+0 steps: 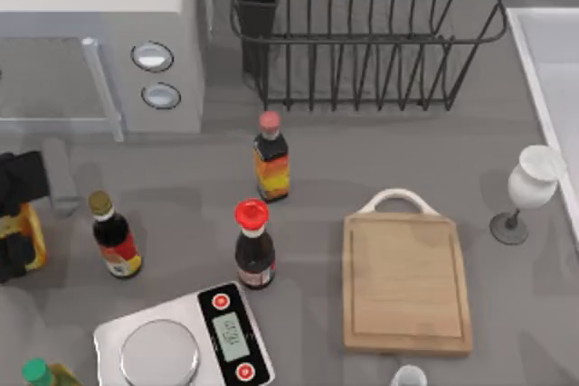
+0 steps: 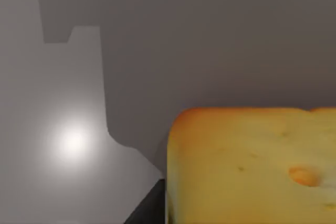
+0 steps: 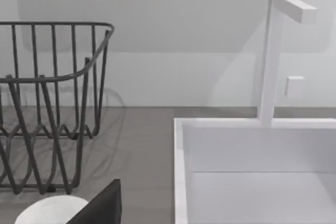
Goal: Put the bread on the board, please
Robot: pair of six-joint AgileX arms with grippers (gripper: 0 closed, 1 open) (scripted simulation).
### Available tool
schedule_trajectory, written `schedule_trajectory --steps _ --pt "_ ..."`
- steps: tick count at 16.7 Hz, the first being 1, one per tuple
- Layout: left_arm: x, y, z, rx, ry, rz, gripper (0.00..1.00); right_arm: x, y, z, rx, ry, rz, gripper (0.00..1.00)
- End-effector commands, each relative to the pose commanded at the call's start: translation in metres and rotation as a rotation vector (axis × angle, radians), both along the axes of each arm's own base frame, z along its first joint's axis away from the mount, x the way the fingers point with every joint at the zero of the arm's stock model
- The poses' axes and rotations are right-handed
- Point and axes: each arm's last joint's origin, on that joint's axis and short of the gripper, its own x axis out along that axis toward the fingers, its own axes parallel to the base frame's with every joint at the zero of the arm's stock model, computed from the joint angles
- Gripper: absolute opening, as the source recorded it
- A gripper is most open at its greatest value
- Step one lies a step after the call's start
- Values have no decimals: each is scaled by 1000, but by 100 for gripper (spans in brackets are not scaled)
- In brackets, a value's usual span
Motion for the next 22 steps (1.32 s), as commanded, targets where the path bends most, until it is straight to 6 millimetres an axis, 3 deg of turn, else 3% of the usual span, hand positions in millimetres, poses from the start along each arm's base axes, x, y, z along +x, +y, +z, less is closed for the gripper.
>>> schedule_trajectory --steps 3,9,17,22 --pt "3 0 23 0 7 -2 0 0 0 0 0 0 0 100" --pt "0 0 91 0 3 -2 0 0 0 0 0 0 0 100" --pt "0 -2 97 3 0 13 0 0 0 0 0 0 0 100" --pt "5 -25 123 17 -63 187 0 0 0 0 0 0 0 100"
